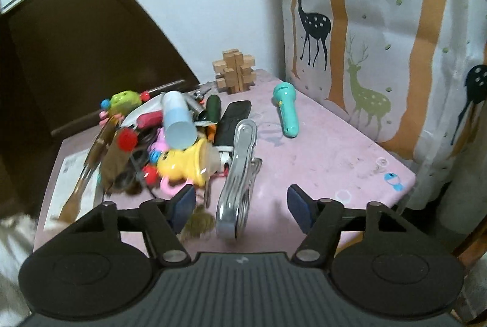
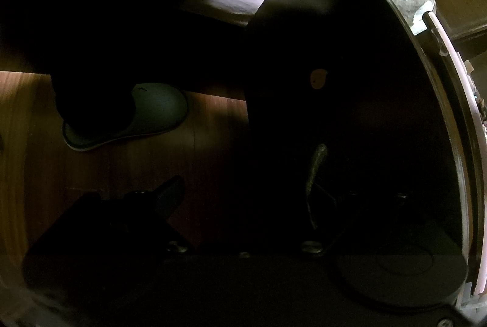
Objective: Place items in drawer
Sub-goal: 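Grasp the silver metal clip on the nightstand top with the left tool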
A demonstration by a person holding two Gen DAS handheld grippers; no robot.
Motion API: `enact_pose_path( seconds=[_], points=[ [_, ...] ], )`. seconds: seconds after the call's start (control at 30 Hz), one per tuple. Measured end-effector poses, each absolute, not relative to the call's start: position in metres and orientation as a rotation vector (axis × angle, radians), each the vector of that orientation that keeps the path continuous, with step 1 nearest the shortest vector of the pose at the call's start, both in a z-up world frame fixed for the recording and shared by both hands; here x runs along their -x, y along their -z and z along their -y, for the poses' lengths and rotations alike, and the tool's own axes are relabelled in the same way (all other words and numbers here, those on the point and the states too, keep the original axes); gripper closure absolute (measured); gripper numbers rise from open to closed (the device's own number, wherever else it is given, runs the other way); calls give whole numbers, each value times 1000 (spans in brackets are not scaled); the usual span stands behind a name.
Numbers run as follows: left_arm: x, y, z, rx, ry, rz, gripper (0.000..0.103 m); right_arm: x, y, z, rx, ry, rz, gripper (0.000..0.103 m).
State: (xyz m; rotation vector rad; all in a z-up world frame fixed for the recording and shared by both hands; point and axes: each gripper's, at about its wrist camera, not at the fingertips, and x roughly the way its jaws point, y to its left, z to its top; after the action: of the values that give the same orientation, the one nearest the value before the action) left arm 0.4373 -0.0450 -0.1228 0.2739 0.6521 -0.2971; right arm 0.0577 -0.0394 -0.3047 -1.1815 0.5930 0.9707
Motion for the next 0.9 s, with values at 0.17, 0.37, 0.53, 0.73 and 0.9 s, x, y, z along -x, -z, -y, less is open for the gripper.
enact_pose_path(
  seconds=[0.17, 0.37, 0.53, 0.73, 0.9],
  points=[
    [-461, 135, 52, -317, 304, -692, 46, -60, 303, 40, 1173, -975, -597, 13],
    [-472, 148, 56, -348, 312, -725, 71, -59, 303, 41, 1175, -979, -593, 13],
    [-465, 149, 59, -367, 320, -713, 84, -59, 303, 41, 1176, -978, -592, 13],
    [-451, 142, 60, -344, 344, -700, 84, -62, 302, 44, 1186, -994, -582, 13],
    [-429, 130, 54, -330, 357, -687, 84, -65, 301, 48, 1196, -1010, -571, 13]
  ],
)
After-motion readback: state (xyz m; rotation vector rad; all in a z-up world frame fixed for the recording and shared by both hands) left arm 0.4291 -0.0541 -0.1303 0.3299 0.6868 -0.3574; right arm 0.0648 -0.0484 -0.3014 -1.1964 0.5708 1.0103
